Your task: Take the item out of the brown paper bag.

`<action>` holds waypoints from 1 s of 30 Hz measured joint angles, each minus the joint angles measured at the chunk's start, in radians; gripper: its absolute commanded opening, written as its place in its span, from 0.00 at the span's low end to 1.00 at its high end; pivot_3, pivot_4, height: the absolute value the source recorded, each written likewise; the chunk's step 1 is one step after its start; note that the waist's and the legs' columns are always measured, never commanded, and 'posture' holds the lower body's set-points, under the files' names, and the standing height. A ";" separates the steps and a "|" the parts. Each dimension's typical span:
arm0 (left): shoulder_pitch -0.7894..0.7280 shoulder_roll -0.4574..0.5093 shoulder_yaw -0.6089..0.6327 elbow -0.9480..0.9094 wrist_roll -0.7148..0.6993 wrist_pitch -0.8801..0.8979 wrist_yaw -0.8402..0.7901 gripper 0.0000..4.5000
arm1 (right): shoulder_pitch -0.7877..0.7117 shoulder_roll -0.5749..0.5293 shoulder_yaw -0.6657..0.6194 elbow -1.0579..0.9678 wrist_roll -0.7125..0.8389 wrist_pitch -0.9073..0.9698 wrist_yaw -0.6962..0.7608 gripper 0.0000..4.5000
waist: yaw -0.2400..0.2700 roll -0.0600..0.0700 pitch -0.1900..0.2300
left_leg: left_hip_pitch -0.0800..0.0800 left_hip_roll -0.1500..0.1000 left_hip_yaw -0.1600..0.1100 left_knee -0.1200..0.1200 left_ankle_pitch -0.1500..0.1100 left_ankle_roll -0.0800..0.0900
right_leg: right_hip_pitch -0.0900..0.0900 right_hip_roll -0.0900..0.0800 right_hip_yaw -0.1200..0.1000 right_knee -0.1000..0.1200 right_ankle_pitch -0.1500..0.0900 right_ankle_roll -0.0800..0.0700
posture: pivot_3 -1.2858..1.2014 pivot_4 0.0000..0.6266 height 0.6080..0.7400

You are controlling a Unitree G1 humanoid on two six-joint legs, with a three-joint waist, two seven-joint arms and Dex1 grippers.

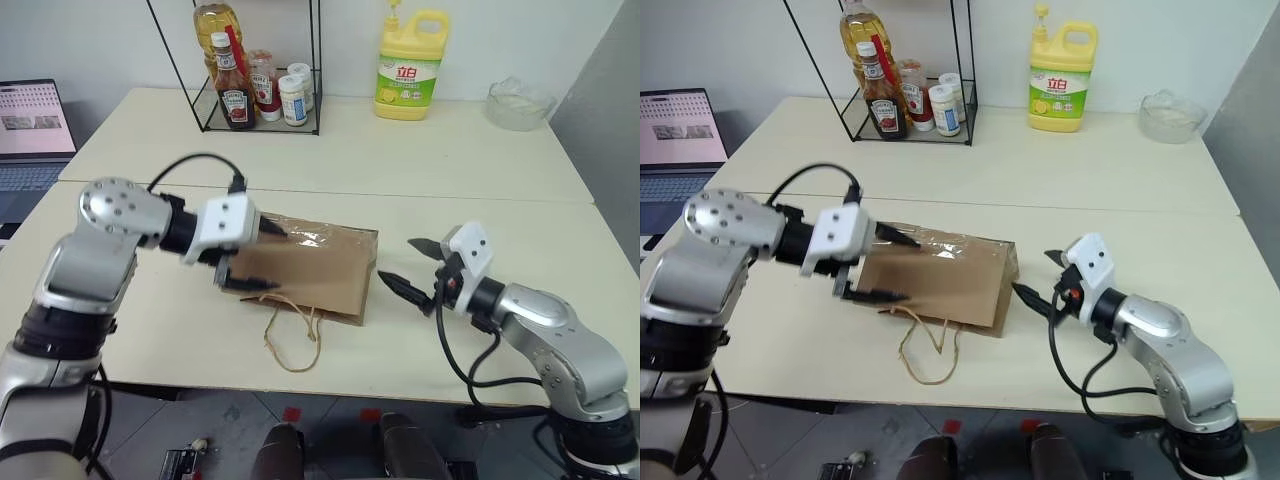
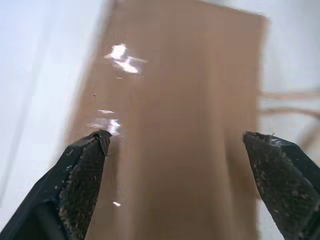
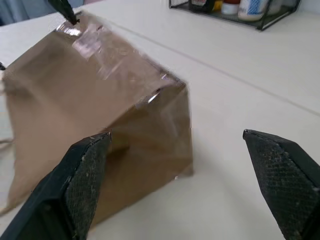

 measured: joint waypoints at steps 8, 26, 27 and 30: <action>0.121 -0.008 -0.030 0.015 0.019 -0.217 0.009 1.00 | -0.003 -0.068 0.000 0.038 0.020 -0.051 0.084 0.99 | 0.002 0.000 0.000 | 0.001 0.000 0.000 0.001 0.000 0.001 | 0.001 0.000 0.000 0.000 0.000 0.000 | 0.52 0.24 1.00; 0.130 0.066 -0.040 0.037 -0.001 -0.320 -0.060 1.00 | 0.136 -0.187 0.068 0.087 -0.016 -0.236 0.268 0.99 | 0.001 0.000 0.000 | 0.000 0.000 0.001 0.001 0.000 0.001 | 0.001 0.001 0.001 -0.001 0.000 0.000 | 0.52 0.24 1.00; 0.140 0.064 -0.044 0.030 0.000 -0.323 -0.055 1.00 | 0.135 -0.189 0.074 0.086 -0.017 -0.238 0.273 0.99 | 0.002 -0.001 0.000 | 0.000 0.000 0.000 0.001 0.000 0.001 | 0.001 0.001 0.001 0.000 0.000 0.000 | 0.52 0.24 1.00; 0.150 0.062 -0.048 0.026 0.019 -0.355 -0.041 1.00 | 0.131 -0.190 0.078 0.086 -0.018 -0.240 0.277 0.99 | 0.003 -0.001 0.000 | 0.001 0.000 0.000 0.001 0.000 0.001 | 0.001 0.001 0.001 0.000 0.000 0.000 | 0.52 0.24 1.00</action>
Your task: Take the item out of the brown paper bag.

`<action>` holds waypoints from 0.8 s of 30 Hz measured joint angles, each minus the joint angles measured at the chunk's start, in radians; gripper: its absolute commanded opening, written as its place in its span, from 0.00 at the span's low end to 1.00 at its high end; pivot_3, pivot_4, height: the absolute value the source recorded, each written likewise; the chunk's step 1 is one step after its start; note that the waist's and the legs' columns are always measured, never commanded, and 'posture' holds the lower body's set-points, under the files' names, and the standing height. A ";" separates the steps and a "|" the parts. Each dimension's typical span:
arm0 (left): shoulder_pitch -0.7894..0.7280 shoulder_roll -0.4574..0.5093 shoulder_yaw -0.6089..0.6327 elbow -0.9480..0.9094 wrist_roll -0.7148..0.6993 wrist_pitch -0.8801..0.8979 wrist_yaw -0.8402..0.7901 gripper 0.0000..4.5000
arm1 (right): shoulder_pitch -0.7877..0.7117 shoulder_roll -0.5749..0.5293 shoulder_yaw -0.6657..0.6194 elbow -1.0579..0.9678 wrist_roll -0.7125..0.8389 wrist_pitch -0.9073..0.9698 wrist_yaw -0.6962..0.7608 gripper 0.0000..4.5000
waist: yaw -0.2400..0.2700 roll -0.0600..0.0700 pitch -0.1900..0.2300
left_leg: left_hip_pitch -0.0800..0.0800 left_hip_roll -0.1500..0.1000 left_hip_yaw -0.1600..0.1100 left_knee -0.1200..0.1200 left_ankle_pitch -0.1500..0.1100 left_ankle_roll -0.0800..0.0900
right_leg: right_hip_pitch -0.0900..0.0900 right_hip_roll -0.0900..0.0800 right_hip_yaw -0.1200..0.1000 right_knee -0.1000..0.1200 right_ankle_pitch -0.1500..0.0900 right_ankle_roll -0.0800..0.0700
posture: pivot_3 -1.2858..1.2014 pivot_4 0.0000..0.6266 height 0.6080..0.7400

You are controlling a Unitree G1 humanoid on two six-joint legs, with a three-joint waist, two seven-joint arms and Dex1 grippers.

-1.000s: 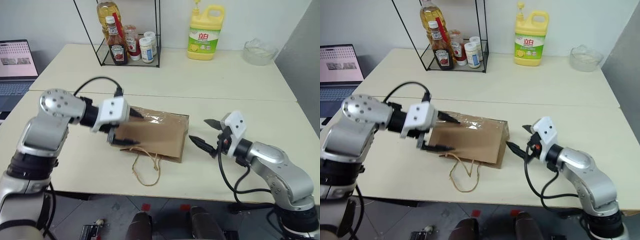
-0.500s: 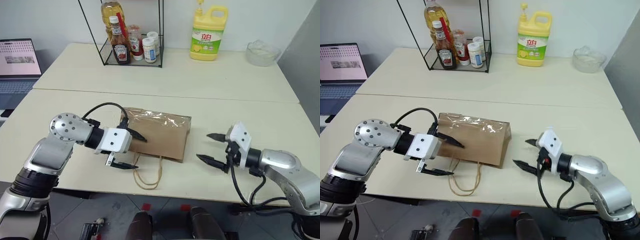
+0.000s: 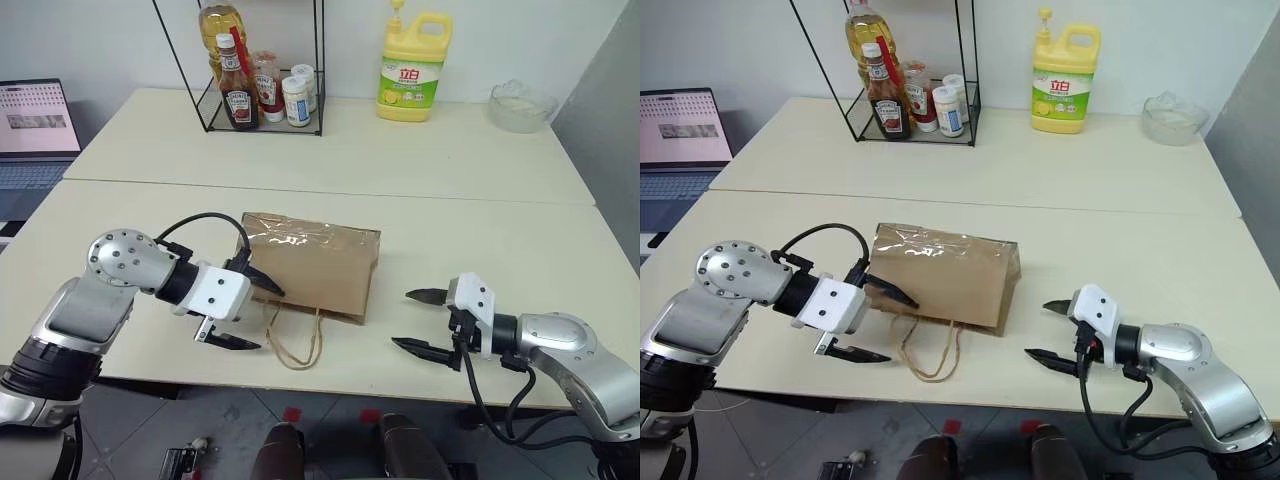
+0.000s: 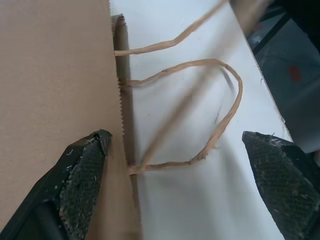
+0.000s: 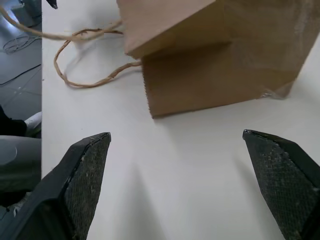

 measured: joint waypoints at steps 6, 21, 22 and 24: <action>0.001 -0.071 -0.006 0.002 0.006 0.002 0.052 0.86 | -0.034 -0.002 0.030 -0.001 -0.017 -0.013 0.008 1.00 | 0.000 0.000 0.000 | 0.000 0.000 0.000 0.000 0.000 0.000 | 0.000 0.000 -0.001 0.000 0.000 0.000 | 0.52 0.24 1.00; -0.115 -0.147 0.022 -0.033 -0.173 0.430 0.154 0.01 | -0.045 0.015 0.255 0.205 -0.311 -0.702 0.158 1.00 | -0.003 -0.001 0.000 | 0.001 0.000 -0.001 0.001 0.000 0.000 | 0.001 0.000 -0.001 0.000 0.000 0.000 | 0.52 0.24 1.00; -0.115 -0.148 0.023 -0.034 -0.177 0.437 0.156 0.01 | -0.055 0.024 0.264 0.237 -0.322 -0.766 0.167 1.00 | -0.003 -0.001 0.000 | 0.001 0.000 -0.001 0.001 0.000 0.000 | 0.001 0.000 -0.001 0.000 0.000 0.000 | 0.52 0.24 1.00; -0.115 -0.148 0.023 -0.034 -0.179 0.451 0.172 0.01 | -0.080 0.049 0.290 0.316 -0.348 -0.913 0.179 1.00 | -0.003 -0.001 0.000 | 0.001 0.000 -0.001 0.001 0.000 0.000 | 0.001 0.000 -0.001 0.000 0.000 0.000 | 0.52 0.24 1.00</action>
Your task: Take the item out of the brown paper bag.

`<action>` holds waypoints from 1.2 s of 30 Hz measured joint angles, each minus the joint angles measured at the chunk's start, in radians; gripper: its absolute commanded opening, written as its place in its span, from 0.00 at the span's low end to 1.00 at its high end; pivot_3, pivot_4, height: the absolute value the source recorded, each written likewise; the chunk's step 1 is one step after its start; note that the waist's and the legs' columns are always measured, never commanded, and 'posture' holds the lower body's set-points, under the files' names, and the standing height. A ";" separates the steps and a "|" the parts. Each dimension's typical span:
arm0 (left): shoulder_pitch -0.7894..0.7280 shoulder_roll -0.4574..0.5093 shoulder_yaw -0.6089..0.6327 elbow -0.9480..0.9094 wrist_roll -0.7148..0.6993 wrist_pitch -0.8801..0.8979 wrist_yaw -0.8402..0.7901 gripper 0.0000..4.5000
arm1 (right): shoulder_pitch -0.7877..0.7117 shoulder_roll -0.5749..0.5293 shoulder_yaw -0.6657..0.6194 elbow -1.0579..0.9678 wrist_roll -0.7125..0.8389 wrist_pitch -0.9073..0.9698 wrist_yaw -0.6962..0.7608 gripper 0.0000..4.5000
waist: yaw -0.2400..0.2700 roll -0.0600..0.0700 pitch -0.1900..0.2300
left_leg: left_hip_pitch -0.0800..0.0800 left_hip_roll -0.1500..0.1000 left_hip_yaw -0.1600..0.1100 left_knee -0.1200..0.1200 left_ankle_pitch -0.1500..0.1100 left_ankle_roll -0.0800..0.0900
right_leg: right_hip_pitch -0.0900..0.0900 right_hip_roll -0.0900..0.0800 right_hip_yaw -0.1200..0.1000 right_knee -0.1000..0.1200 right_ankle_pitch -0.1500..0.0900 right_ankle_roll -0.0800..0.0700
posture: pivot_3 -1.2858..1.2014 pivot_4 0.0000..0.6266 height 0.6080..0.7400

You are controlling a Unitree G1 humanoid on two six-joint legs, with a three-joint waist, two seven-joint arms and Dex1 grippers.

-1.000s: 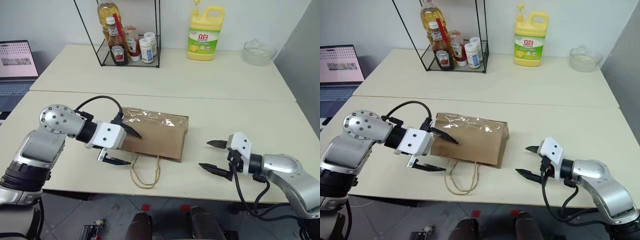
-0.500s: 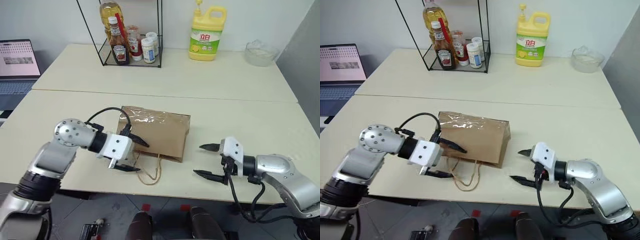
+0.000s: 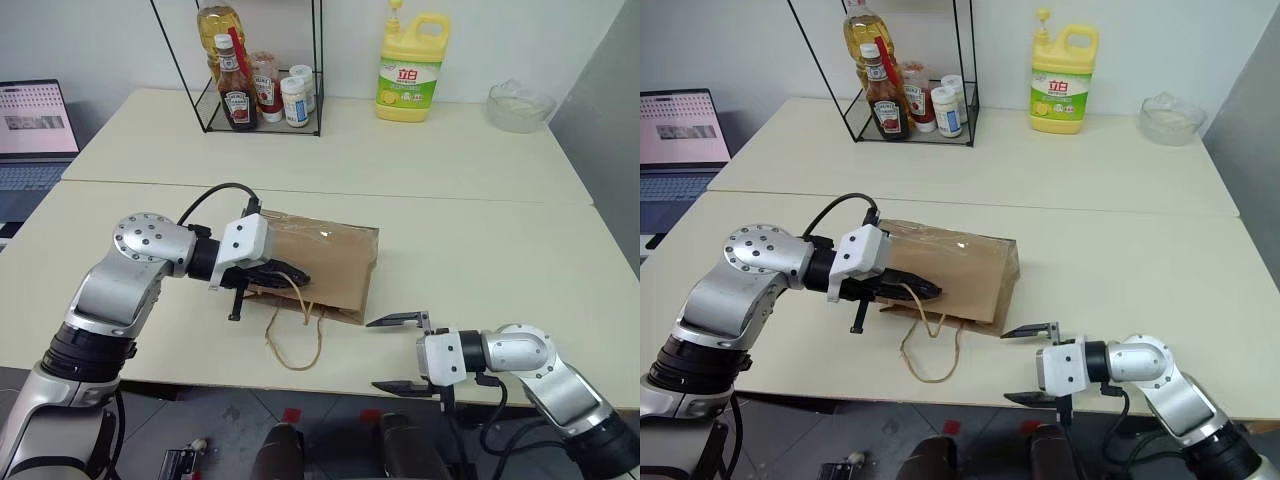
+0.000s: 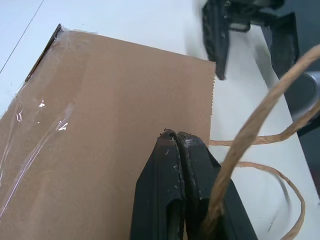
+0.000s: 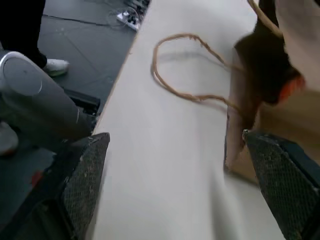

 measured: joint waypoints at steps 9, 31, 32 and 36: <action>-0.058 -0.047 0.046 0.029 -0.036 0.129 0.111 0.01 | -0.083 0.082 0.058 0.260 0.002 -0.271 0.053 1.00 | -0.001 0.000 0.000 | 0.001 0.000 -0.001 0.001 0.000 0.000 | 0.001 0.000 0.000 0.001 0.000 0.000 | 0.52 0.24 1.00; -0.206 -0.206 0.140 0.149 -0.057 0.272 0.423 0.01 | -0.091 0.039 -0.090 0.046 0.126 0.124 -0.040 1.00 | 0.003 0.000 0.000 | 0.000 -0.001 -0.002 0.004 0.002 -0.003 | 0.001 0.000 -0.001 0.002 0.000 0.000 | 0.52 0.24 1.00; -0.214 -0.213 0.138 0.164 -0.048 0.269 0.438 0.01 | -0.090 0.029 -0.108 0.008 0.148 0.176 -0.048 1.00 | 0.003 0.000 0.000 | 0.000 -0.001 -0.002 0.004 0.002 -0.003 | 0.001 0.000 -0.001 0.002 0.000 0.000 | 0.52 0.24 1.00; -0.261 -0.259 0.142 0.229 -0.018 0.256 0.515 0.01 | -0.079 0.018 -0.151 -0.134 0.235 0.391 -0.089 1.00 | 0.005 0.000 0.000 | -0.001 -0.001 -0.003 0.004 0.002 -0.003 | 0.001 -0.001 -0.002 0.002 0.000 0.000 | 0.52 0.24 1.00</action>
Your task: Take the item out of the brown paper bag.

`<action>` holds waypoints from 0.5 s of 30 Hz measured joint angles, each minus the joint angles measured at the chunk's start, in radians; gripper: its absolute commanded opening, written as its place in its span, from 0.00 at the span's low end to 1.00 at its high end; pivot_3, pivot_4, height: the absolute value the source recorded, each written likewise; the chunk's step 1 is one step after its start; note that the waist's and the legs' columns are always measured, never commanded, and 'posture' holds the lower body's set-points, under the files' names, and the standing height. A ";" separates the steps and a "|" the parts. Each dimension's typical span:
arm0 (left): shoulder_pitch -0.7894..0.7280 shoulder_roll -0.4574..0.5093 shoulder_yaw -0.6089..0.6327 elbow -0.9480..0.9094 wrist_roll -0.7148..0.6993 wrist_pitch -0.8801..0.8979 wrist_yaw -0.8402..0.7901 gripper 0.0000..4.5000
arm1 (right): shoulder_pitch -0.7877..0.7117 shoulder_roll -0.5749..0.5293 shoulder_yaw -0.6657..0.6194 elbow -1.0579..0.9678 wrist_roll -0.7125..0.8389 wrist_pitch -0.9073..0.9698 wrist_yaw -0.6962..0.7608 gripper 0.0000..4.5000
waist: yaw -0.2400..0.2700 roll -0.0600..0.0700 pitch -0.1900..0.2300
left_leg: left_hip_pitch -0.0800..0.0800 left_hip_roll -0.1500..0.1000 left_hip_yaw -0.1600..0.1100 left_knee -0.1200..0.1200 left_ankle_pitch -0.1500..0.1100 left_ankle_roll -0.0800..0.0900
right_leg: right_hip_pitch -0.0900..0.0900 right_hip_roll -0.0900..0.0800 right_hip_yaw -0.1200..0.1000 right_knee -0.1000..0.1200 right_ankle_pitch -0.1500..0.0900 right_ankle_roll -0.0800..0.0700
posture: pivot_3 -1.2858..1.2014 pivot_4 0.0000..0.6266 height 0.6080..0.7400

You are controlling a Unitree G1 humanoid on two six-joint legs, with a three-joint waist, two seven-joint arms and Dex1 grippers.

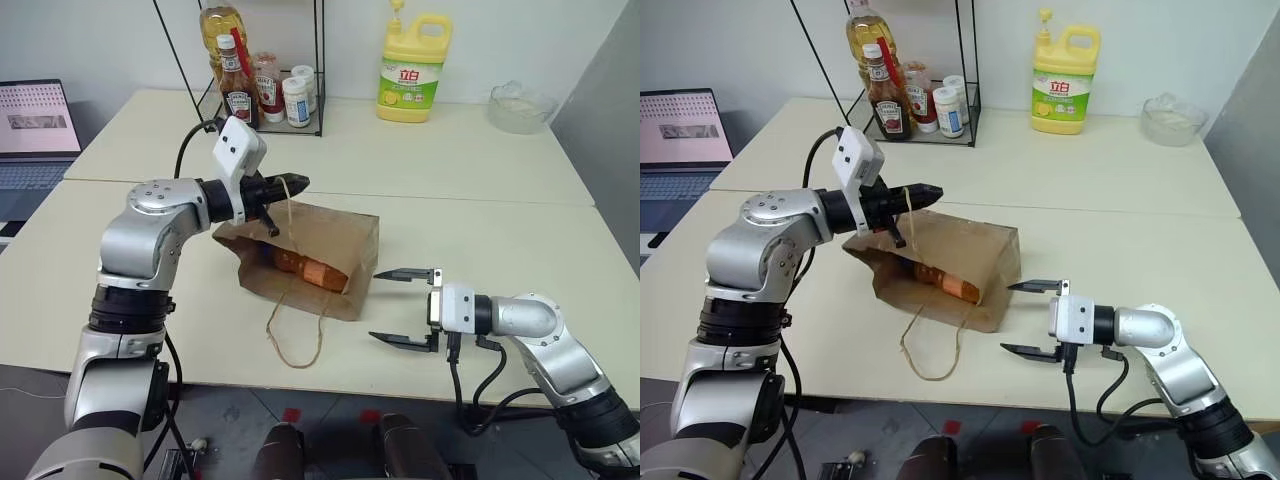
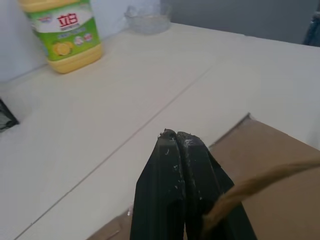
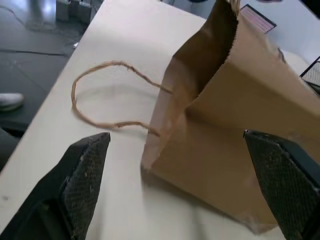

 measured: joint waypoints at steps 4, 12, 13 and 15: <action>-0.059 -0.034 0.006 0.067 0.013 0.005 0.072 0.01 | -0.042 0.021 -0.023 -0.116 0.113 0.241 -0.074 1.00 | -0.003 0.000 0.000 | 0.000 0.000 0.000 0.000 0.000 0.000 | 0.000 0.000 0.000 0.000 0.000 0.000 | 0.52 0.24 1.00; -0.104 -0.073 0.002 0.132 0.028 0.006 0.097 0.01 | -0.272 0.237 -0.033 -0.205 0.469 0.730 -0.297 1.00 | -0.005 0.000 0.000 | -0.001 0.000 -0.002 0.000 0.000 0.000 | -0.001 0.000 -0.002 0.001 0.000 0.000 | 0.52 0.24 1.00; -0.105 -0.075 0.002 0.139 0.032 0.005 0.098 0.01 | -0.281 0.272 -0.021 -0.197 0.482 0.760 -0.317 1.00 | -0.005 0.000 0.000 | -0.001 0.000 -0.002 0.000 0.000 0.000 | -0.001 0.000 -0.002 0.001 0.000 0.000 | 0.52 0.24 1.00; -0.111 -0.082 0.002 0.151 0.041 0.005 0.098 0.01 | -0.299 0.343 0.002 -0.146 0.488 0.804 -0.356 1.00 | -0.006 0.000 0.000 | -0.001 0.000 -0.002 0.000 0.000 0.000 | -0.001 0.000 -0.002 0.001 0.000 0.000 | 0.52 0.24 1.00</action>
